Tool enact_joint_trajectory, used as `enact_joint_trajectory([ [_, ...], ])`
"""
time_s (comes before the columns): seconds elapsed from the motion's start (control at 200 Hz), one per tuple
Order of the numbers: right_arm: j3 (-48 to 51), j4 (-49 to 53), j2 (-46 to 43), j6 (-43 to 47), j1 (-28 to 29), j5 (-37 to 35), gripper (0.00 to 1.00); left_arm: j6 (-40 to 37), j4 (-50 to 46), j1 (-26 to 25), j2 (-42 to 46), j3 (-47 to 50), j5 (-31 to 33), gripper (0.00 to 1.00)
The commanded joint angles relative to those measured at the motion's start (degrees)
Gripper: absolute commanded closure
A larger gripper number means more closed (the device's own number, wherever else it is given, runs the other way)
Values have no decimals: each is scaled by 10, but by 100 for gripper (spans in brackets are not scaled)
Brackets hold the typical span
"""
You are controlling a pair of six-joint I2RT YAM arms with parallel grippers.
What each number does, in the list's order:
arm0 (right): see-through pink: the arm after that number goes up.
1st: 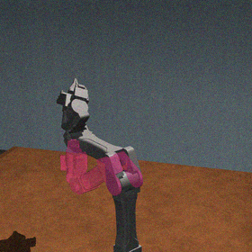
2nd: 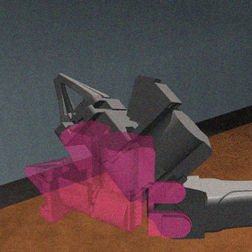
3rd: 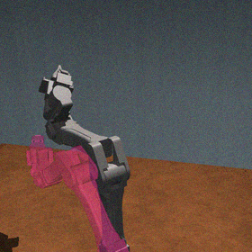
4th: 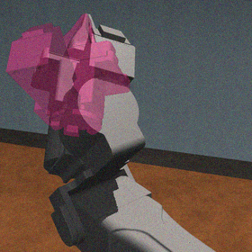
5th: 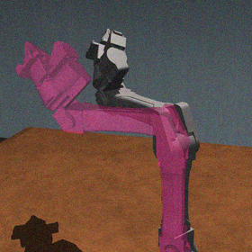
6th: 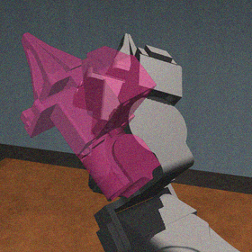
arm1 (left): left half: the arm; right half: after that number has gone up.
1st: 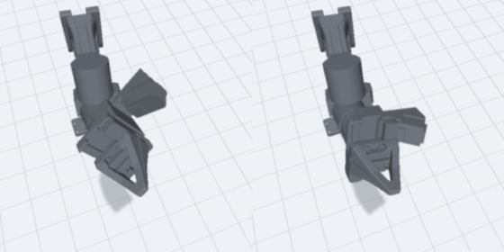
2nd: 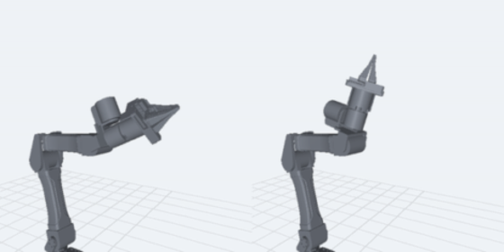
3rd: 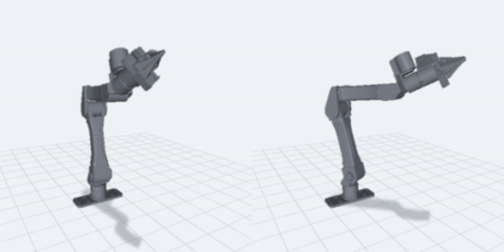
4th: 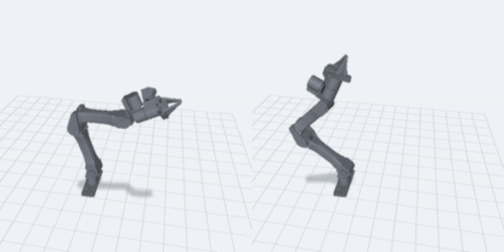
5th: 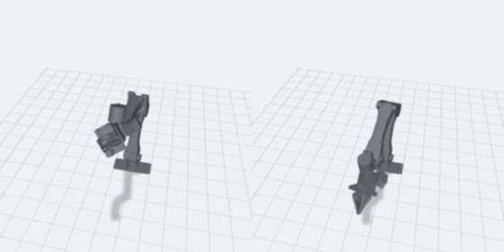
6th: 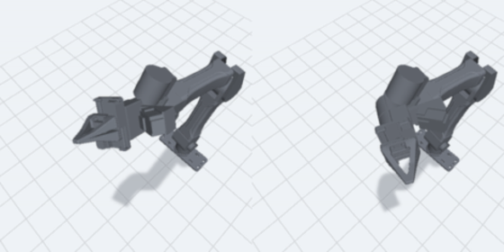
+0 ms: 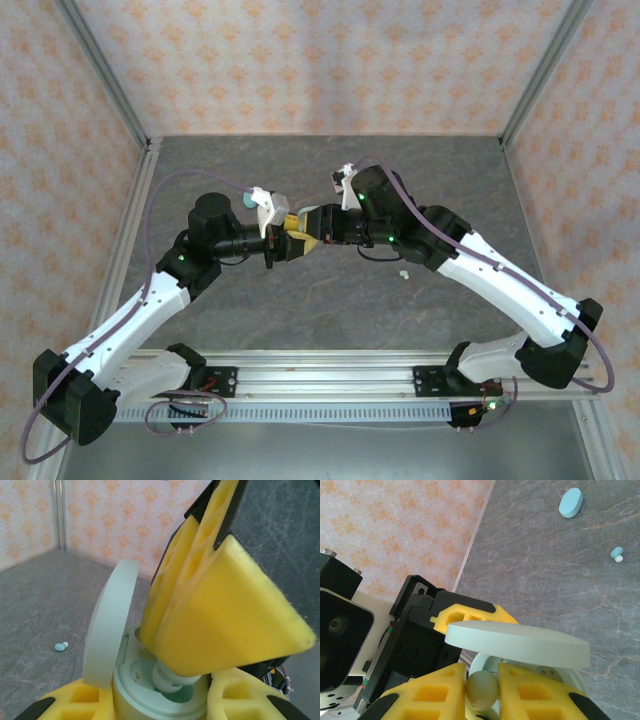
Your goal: Insert wireless bluetooth earbuds into charging case
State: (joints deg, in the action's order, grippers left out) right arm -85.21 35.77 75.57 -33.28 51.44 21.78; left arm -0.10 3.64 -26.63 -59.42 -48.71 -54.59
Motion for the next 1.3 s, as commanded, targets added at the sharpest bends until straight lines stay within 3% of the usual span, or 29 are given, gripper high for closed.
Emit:
enact_joint_trajectory([
  [0.0,-17,23,8,10,2,-17,76,-14,18,-3,14,-14,4,92],
  [0.395,-35,28,7,7,2,-17,66,-14,19,-3,21,-8,7,92],
  [0.766,-40,26,-29,23,2,-23,64,-18,9,-3,21,-1,22,92],
  [0.946,-18,33,-57,19,2,-48,64,-15,3,-3,11,-2,27,92],
  [1.076,-23,75,-75,22,0,-111,63,-12,4,-3,5,1,30,92],
  [1.161,-27,127,-91,13,-25,-138,61,-11,3,-3,3,4,32,92],
  [1.296,-12,213,-92,-13,-104,-122,61,-9,2,-3,6,11,39,92],
])
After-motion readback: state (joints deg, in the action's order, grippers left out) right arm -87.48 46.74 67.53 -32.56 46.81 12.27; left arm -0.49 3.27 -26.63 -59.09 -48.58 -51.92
